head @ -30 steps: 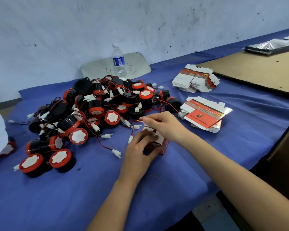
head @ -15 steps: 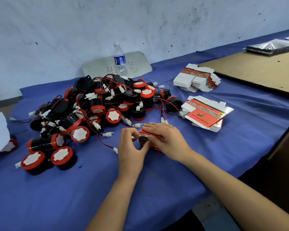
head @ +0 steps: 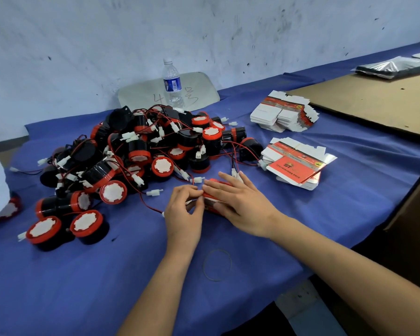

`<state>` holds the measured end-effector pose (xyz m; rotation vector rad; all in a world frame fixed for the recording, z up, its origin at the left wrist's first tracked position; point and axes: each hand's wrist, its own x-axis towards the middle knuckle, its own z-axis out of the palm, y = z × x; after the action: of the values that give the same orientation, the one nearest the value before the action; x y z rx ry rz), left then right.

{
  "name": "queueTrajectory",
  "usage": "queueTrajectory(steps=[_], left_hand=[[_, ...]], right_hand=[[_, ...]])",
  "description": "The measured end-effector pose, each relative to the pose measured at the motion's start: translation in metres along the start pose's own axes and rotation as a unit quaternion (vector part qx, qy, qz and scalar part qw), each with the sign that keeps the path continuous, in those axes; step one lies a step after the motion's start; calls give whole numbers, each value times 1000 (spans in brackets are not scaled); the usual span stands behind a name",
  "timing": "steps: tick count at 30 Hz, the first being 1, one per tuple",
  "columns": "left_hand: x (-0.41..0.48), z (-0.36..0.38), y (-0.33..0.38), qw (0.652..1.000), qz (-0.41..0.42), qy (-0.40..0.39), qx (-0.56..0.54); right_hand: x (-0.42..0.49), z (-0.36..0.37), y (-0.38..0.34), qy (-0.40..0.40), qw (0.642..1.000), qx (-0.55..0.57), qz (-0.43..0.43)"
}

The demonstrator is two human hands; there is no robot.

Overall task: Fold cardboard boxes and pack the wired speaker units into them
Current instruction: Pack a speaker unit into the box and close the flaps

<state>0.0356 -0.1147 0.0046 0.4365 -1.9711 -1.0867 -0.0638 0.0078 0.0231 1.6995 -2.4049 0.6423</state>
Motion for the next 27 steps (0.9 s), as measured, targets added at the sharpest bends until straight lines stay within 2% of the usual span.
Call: queueTrajectory(steps=[8, 10, 12, 14, 15, 16, 18, 19, 20, 24, 27], left_hand=[[1, 0, -2, 998, 11, -3, 62], [-1, 1, -2, 997, 7, -12, 75], [-3, 2, -1, 997, 6, -30, 76], [-6, 3, 1, 995, 17, -73, 60], [-7, 3, 1, 992, 31, -103, 58], [-7, 2, 2, 988, 48, -134, 60], [-8, 0, 3, 978, 71, -185, 63], [-8, 0, 3, 975, 69, -200, 61], [-8, -1, 3, 975, 58, -206, 57], [-9, -1, 5, 978, 25, -200, 43], [-9, -2, 9, 982, 22, -185, 14]], right_hand=[[-1, -10, 5, -138, 981, -138, -14], [1, -10, 5, -153, 982, -106, 4], [-2, -6, 6, -105, 992, -64, -19], [-10, 0, 10, 10, 1000, 17, -23], [-14, 1, 11, 72, 993, 91, 14], [-16, -1, 12, 130, 973, 179, 64], [-21, -5, 14, 203, 907, 346, 130], [-22, -7, 15, 207, 886, 389, 140], [-24, -8, 14, 197, 881, 408, 138], [-29, -8, 6, 151, 889, 421, 99], [-29, -6, 5, 158, 908, 379, 79]])
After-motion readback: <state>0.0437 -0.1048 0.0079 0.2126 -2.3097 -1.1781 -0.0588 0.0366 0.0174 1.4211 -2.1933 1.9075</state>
